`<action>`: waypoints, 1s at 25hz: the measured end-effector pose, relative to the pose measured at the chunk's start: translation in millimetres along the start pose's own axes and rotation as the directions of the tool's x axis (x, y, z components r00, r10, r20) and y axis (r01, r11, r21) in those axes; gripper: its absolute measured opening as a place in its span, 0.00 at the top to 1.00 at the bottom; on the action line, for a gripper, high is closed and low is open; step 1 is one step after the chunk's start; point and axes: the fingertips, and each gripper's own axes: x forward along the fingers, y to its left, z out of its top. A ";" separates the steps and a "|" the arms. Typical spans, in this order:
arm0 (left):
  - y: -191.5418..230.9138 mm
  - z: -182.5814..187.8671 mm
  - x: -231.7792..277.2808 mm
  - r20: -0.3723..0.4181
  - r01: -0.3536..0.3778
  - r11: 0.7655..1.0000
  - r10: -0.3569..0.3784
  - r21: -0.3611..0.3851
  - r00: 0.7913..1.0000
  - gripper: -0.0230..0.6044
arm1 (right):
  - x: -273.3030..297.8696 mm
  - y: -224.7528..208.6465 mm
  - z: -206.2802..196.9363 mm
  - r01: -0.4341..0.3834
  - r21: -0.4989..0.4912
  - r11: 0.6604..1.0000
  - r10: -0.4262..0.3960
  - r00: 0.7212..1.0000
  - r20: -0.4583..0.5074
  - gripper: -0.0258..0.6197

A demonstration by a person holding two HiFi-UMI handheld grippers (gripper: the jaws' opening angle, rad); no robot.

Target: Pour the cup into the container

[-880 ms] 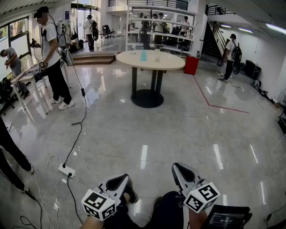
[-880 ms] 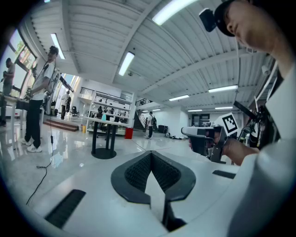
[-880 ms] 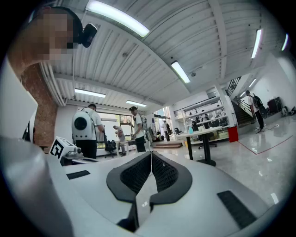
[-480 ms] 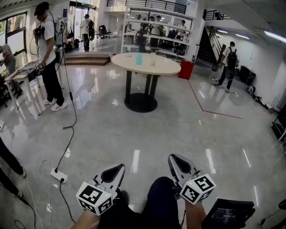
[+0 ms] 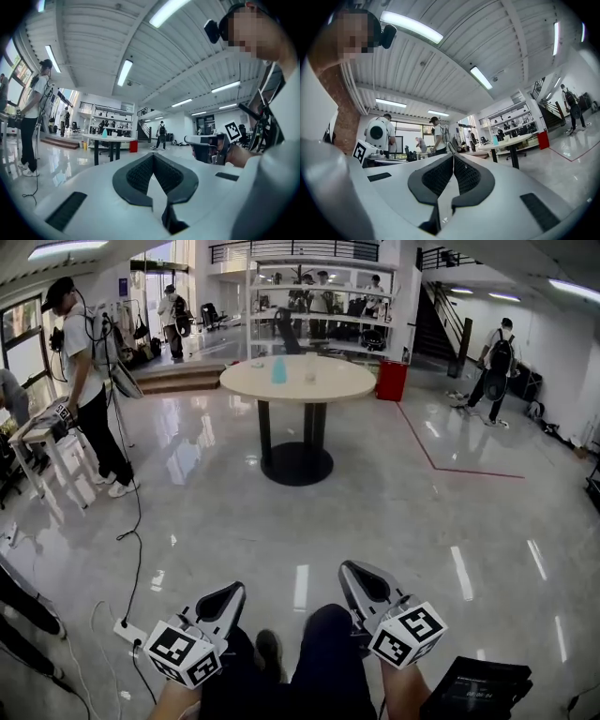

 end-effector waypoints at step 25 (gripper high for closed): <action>195.3 44.8 285.2 0.136 0.030 1.000 -0.031 0.006 0.990 0.97 | 260.7 -216.1 15.8 0.006 -0.058 0.998 -0.004 1.000 0.030 0.95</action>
